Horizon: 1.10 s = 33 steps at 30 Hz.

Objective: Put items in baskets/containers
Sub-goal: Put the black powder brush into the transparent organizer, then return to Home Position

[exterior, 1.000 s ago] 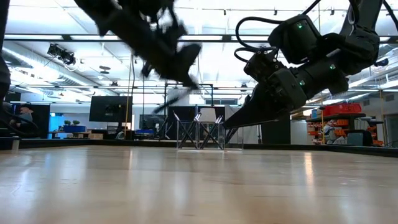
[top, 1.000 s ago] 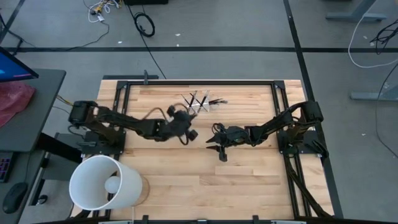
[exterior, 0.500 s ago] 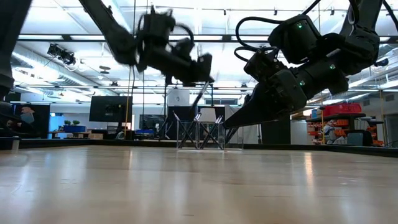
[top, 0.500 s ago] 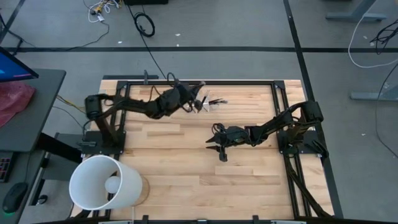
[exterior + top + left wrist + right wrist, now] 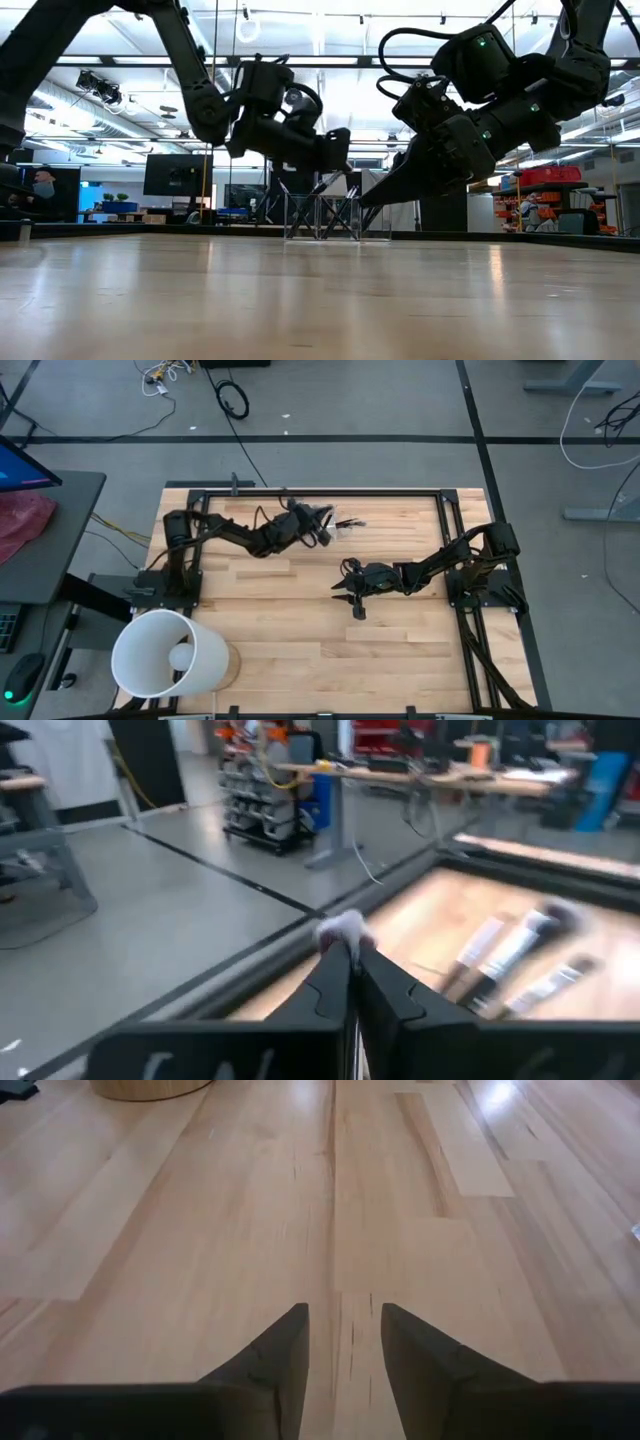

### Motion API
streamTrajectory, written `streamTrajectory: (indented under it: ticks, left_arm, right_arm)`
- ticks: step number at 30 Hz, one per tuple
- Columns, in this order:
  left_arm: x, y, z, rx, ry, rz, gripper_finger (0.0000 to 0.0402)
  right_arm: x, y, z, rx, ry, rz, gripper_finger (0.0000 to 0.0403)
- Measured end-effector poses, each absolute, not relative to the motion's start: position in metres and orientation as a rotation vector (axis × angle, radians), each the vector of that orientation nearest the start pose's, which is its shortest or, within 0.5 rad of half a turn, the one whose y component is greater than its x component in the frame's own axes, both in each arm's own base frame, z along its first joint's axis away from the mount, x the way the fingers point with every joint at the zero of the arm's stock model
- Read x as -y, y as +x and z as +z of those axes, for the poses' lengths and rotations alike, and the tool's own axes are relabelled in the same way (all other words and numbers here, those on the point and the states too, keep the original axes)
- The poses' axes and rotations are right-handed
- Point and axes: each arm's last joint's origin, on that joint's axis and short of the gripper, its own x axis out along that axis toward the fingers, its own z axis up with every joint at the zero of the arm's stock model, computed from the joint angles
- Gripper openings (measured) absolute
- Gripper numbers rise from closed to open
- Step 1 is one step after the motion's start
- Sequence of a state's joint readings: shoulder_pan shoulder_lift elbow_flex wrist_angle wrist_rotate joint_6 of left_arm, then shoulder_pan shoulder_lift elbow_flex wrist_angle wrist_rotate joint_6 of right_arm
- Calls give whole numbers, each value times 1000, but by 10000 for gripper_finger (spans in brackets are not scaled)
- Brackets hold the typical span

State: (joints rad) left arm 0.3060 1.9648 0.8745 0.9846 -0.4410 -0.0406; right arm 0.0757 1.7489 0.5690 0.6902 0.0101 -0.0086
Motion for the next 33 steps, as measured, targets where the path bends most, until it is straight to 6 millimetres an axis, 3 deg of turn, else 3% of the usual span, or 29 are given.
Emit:
streamTrajectory:
  ticks: [8,21,27,33]
  left_arm:
    - [-111,363,142,-162,-16,777,38]
    - [-81,363,160,-183,115,969,113]
    - [-50,353,206,-168,236,1013,138]
    - [-23,317,250,-342,295,880,139]
  right_arm:
    - [-22,300,114,-486,-25,65,130]
    - [-23,300,115,-486,-10,62,130]
    - [-22,297,120,-503,-9,61,130]
    - [-19,274,171,-485,-25,18,130]
